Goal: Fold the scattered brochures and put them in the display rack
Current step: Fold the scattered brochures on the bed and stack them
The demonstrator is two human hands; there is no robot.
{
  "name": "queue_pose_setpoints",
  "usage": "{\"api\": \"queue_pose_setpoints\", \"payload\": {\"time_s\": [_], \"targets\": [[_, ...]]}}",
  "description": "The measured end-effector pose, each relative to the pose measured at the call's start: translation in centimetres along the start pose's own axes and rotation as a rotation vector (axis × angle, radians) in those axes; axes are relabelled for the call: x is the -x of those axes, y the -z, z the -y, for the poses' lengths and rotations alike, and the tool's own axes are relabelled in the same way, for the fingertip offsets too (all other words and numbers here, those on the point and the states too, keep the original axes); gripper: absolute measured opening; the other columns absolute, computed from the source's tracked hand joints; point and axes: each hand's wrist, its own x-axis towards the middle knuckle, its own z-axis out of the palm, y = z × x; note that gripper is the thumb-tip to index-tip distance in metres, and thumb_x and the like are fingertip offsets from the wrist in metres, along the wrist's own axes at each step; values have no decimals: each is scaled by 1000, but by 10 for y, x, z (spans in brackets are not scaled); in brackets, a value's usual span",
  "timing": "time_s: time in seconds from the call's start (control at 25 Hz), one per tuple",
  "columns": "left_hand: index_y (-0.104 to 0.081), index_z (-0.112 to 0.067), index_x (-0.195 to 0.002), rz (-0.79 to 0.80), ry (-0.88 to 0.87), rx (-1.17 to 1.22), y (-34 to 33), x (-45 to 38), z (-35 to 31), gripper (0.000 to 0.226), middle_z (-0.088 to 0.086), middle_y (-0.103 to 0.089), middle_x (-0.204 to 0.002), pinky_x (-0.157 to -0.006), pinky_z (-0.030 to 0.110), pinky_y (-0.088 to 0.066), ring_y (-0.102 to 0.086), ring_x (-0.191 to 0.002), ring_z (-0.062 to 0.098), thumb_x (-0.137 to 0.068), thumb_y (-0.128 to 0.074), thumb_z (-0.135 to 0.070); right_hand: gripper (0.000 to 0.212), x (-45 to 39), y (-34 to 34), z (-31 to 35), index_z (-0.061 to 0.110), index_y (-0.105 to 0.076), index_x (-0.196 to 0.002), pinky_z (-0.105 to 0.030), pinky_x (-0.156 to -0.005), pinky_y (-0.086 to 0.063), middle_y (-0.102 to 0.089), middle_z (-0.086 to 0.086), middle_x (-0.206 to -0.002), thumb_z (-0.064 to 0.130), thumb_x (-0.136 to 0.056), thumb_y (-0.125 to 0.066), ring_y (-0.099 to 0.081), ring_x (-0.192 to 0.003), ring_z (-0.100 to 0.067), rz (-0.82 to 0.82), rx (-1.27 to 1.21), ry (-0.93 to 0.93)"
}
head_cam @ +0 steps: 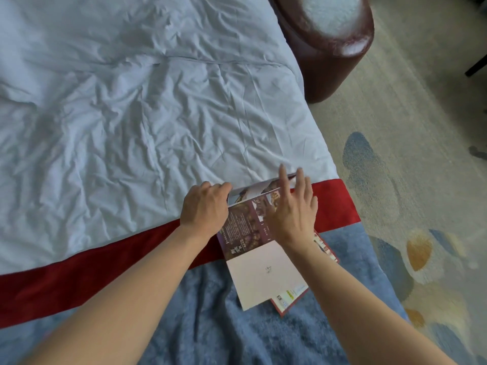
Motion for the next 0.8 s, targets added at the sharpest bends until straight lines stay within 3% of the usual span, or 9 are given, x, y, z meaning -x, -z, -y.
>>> {"api": "queue_pose_setpoints", "payload": {"time_s": [0.12,0.24,0.36,0.44,0.52,0.56,0.64,0.68,0.8], "targets": [[-66,-17,-102,17,-2,8,25,26,18,26,2,-70,-83,-64,35,-41,-62,-76,26,-86,-49,-6,62,10,14,36,30,-41,-148,-64,-116,-13,-35,-11,-156,33,-87,-54,-21,-149,-36,-31,162,233],[-67,-21,-103,37,-2,131,47,52,32,27,-2,-70,-87,-62,31,-38,-63,-79,23,-89,-46,-13,31,25,25,61,25,-72,-110,-60,-119,-6,-68,-1,-109,16,-86,-56,-52,-121,-28,9,236,327],[-68,-23,-92,242,113,407,63,79,40,45,-5,-69,-84,-62,33,-45,-63,-78,19,-86,-28,-42,38,45,33,75,25,-78,-103,-53,-120,-8,-71,2,-98,24,-88,-42,-59,-109,-26,68,180,349],[-69,-15,-91,354,291,608,66,88,45,58,0,-71,-88,-71,35,-51,-64,-84,19,-81,-25,-53,30,59,34,79,26,-79,-104,-49,-120,-10,-72,1,-103,19,-91,-53,-58,-111,-27,72,108,436],[-70,-21,-99,463,419,745,65,96,52,43,-4,-69,-101,-85,34,-49,-63,-96,15,-84,-44,-51,25,72,34,80,27,-81,-99,-51,-120,-17,-73,1,-107,12,-88,-64,-58,-112,-27,90,-4,533],[-67,-25,-103,599,451,811,65,100,54,34,-6,-66,-106,-91,34,-47,-61,-100,13,-82,-55,-49,25,78,33,80,26,-81,-97,-53,-118,-22,-73,0,-109,10,-86,-66,-58,-113,-27,105,-50,572],[-62,-30,-100,930,489,898,70,112,56,39,-9,-60,-103,-84,31,-41,-55,-94,7,-69,-67,-53,26,89,31,80,24,-82,-92,-57,-106,-38,-73,-4,-111,4,-84,-67,-60,-112,-30,102,-125,647],[-64,-30,-101,1014,514,914,72,120,57,48,-9,-61,-104,-82,31,-38,-55,-95,7,-61,-70,-56,26,95,29,80,22,-82,-89,-57,-99,-43,-74,-5,-110,2,-82,-67,-62,-111,-32,80,-155,685],[-68,-25,-109,1051,544,1052,66,142,63,58,-1,-69,-105,-84,34,-47,-63,-94,13,-57,-76,-48,29,109,22,83,19,-82,-88,-54,-93,-48,-74,-7,-109,-3,-77,-67,-61,-113,-34,31,-185,798]]}}
